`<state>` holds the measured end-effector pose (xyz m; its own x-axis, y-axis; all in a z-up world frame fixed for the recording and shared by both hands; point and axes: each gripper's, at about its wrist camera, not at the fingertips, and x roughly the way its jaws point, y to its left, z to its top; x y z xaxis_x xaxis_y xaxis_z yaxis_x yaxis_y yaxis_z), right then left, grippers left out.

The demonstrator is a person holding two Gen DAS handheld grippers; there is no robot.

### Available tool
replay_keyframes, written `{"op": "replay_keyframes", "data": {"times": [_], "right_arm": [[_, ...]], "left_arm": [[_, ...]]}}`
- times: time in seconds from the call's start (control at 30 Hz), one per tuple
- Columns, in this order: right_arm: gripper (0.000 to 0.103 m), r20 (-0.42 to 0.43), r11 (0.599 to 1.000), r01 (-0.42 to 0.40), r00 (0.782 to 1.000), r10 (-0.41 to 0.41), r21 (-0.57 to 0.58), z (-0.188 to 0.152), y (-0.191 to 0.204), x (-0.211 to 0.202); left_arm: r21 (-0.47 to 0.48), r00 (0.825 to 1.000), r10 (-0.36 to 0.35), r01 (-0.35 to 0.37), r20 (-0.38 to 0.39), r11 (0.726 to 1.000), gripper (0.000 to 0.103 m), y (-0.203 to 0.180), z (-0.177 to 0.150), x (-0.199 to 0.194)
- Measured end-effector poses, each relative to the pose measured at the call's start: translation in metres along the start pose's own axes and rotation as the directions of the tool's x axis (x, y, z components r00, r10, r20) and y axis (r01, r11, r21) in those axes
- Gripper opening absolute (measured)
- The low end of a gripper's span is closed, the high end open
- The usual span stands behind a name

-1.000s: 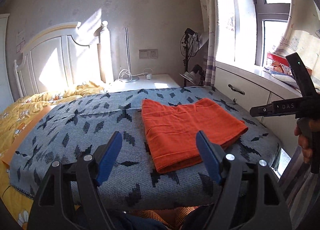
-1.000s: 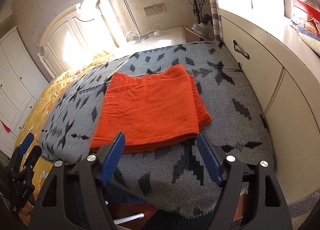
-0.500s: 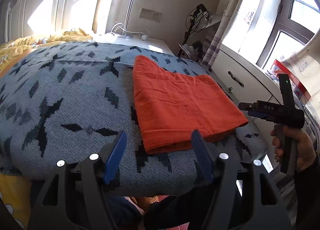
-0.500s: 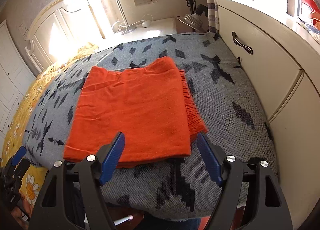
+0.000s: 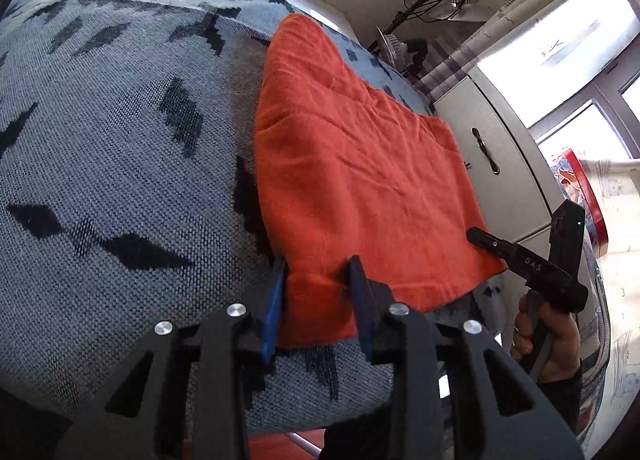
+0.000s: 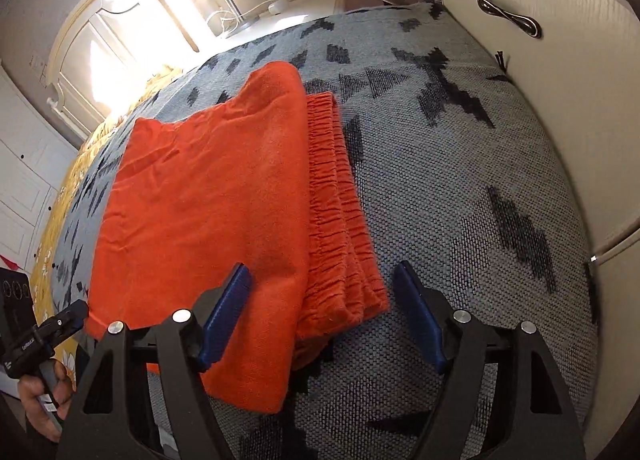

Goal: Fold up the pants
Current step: 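Open both tools and withdraw them from the folded pants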

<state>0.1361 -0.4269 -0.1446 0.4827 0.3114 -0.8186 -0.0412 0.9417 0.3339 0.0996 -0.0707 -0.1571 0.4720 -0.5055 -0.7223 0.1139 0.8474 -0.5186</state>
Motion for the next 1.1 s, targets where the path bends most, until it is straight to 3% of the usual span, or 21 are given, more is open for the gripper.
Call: {"op": "replay_keyframes", "data": {"times": [0.03, 0.1, 0.13, 0.2, 0.37, 0.57, 0.67, 0.73, 0.77, 0.8, 0.87, 0.97, 1.1], "right_arm": [[0.050, 0.011, 1.000, 0.007, 1.000, -0.007, -0.014, -0.002, 0.004, -0.003], [0.045, 0.047, 0.996, 0.061, 0.997, -0.058, -0.059, -0.008, 0.014, -0.011], [0.043, 0.065, 0.994, 0.085, 0.995, -0.081, -0.070, -0.011, 0.019, -0.014], [0.040, 0.090, 0.992, 0.113, 0.990, -0.107, -0.061, -0.014, 0.021, -0.019], [0.034, 0.126, 0.980, 0.180, 0.978, -0.169, -0.087, -0.018, 0.030, -0.028], [0.035, 0.248, 0.952, 0.301, 0.928, -0.279, -0.057, -0.027, 0.044, -0.064], [0.043, 0.281, 0.942, 0.333, 0.907, -0.313, -0.026, -0.038, 0.055, -0.089], [0.082, 0.323, 0.933, 0.360, 0.883, -0.342, 0.002, -0.049, 0.065, -0.111], [0.086, 0.340, 0.928, 0.373, 0.871, -0.355, 0.011, -0.055, 0.071, -0.122], [0.086, 0.348, 0.921, 0.389, 0.861, -0.371, 0.018, -0.061, 0.077, -0.131], [0.086, 0.352, 0.916, 0.399, 0.854, -0.382, 0.026, -0.071, 0.087, -0.145], [0.086, 0.351, 0.918, 0.395, 0.854, -0.385, 0.045, -0.084, 0.093, -0.158], [0.086, 0.352, 0.914, 0.402, 0.850, -0.391, 0.043, -0.093, 0.097, -0.164]], "left_arm": [[0.007, 1.000, 0.003, -0.003, -0.003, 1.000, 0.028, 0.000, 0.002, 0.001], [-0.003, 1.000, 0.002, -0.002, -0.004, 1.000, 0.028, 0.002, 0.004, 0.000], [0.003, 1.000, 0.011, -0.011, 0.000, 1.000, 0.029, 0.002, 0.005, -0.001], [0.004, 0.999, 0.041, -0.041, 0.018, 0.999, 0.043, 0.002, 0.004, -0.007], [0.018, 0.991, 0.081, -0.084, 0.103, 0.996, 0.046, -0.005, -0.002, -0.038], [0.153, 0.952, 0.185, -0.226, 0.245, 0.962, 0.077, -0.056, -0.013, -0.086], [0.202, 0.926, 0.255, -0.316, 0.279, 0.927, 0.095, -0.087, -0.021, -0.104], [0.255, 0.909, 0.294, -0.371, 0.295, 0.893, 0.102, -0.110, -0.028, -0.113], [0.274, 0.899, 0.316, -0.400, 0.302, 0.875, 0.101, -0.120, -0.032, -0.115], [0.283, 0.903, 0.318, -0.398, 0.288, 0.873, 0.101, -0.127, -0.033, -0.116], [0.277, 0.928, 0.285, -0.347, 0.242, 0.896, 0.101, -0.132, -0.036, -0.116], [0.277, 0.898, 0.349, -0.419, 0.269, 0.865, 0.101, -0.142, -0.040, -0.115], [0.302, 0.922, 0.303, -0.369, 0.242, 0.879, 0.101, -0.149, -0.043, -0.114]]}}
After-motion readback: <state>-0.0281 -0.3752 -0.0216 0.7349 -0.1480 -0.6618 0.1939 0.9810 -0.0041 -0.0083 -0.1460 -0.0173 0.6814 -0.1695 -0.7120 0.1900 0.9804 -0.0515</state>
